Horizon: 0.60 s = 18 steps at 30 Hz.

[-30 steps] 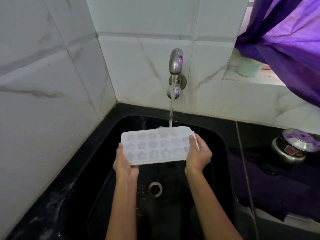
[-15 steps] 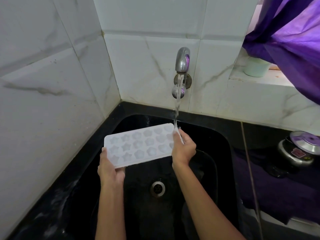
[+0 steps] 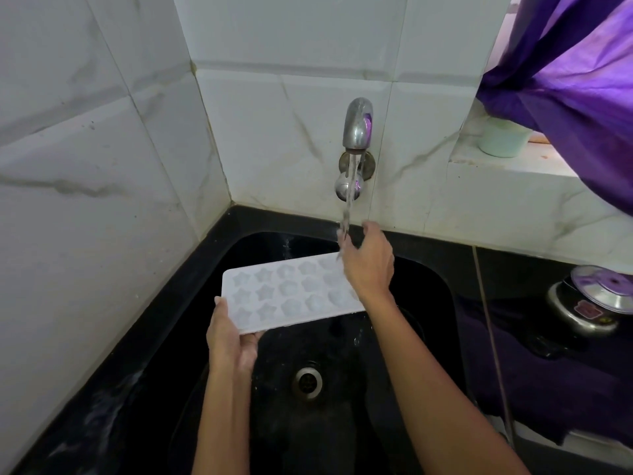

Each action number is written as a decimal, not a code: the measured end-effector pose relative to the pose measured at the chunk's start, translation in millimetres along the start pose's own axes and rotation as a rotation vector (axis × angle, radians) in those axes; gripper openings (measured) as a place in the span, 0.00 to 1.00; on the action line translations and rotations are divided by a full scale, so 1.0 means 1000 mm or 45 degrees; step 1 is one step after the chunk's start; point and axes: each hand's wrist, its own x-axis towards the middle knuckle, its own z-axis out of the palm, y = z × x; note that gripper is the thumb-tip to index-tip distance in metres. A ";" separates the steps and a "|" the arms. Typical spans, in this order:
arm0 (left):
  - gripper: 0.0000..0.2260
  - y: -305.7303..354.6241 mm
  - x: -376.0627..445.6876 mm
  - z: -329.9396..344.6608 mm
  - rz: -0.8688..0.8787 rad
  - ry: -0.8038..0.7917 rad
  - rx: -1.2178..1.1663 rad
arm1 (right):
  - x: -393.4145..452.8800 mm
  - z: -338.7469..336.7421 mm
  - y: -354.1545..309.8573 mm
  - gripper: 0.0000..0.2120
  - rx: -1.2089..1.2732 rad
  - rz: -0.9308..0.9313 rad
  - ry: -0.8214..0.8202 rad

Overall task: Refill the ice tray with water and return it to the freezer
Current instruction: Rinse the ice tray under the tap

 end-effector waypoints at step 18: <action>0.15 -0.019 -0.001 0.008 -0.041 -0.014 0.012 | 0.080 0.006 -0.042 0.20 1.486 0.750 -0.545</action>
